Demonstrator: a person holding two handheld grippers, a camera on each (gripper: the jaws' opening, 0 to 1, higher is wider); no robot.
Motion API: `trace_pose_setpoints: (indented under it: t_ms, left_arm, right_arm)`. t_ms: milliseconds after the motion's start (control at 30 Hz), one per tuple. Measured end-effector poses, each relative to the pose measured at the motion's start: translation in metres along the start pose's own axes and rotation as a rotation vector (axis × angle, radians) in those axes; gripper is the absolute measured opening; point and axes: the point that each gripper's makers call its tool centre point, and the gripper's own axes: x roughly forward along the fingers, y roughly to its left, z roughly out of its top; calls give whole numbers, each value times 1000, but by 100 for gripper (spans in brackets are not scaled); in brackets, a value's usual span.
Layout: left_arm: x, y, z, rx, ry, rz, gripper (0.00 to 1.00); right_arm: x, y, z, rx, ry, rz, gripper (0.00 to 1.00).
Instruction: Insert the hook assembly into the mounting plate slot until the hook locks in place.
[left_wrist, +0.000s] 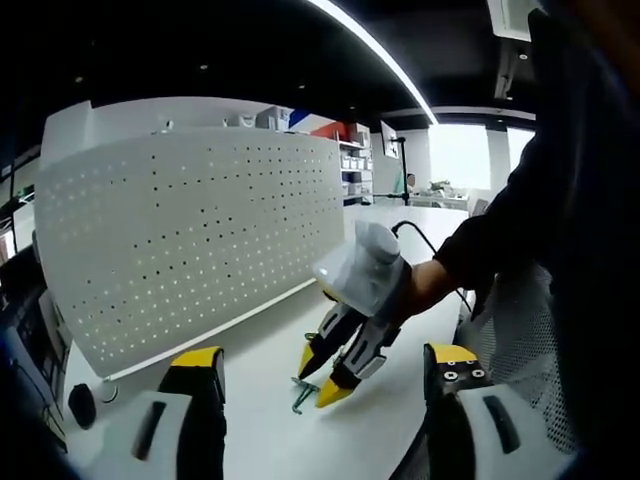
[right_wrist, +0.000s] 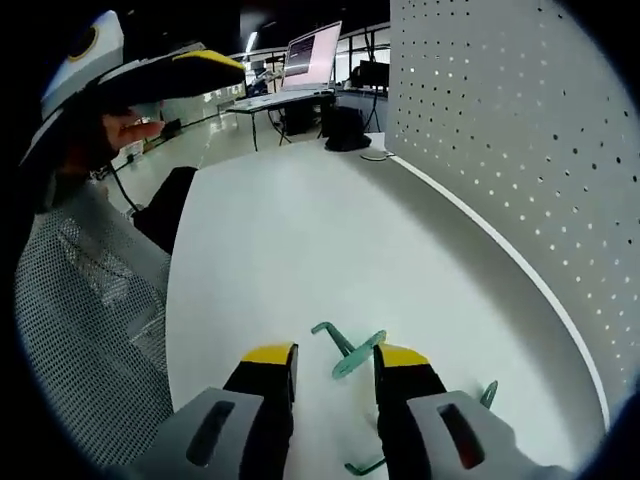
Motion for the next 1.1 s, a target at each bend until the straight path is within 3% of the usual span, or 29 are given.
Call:
trace_pose_setpoints:
  t_ms: [400,700,1100]
  left_arm:
    - [0,0,0,2,-1,-2,83]
    - [-1,1,1,1,-6,4,83]
    - [0,-2,0,4,-2,-10,82]
  right_arm:
    - [-2,-16,-9,-38,42,-92,23]
    - [-10,-39,-12,-13,41,-169,20]
    - [-4,-23,-19,-19,61,-115,8]
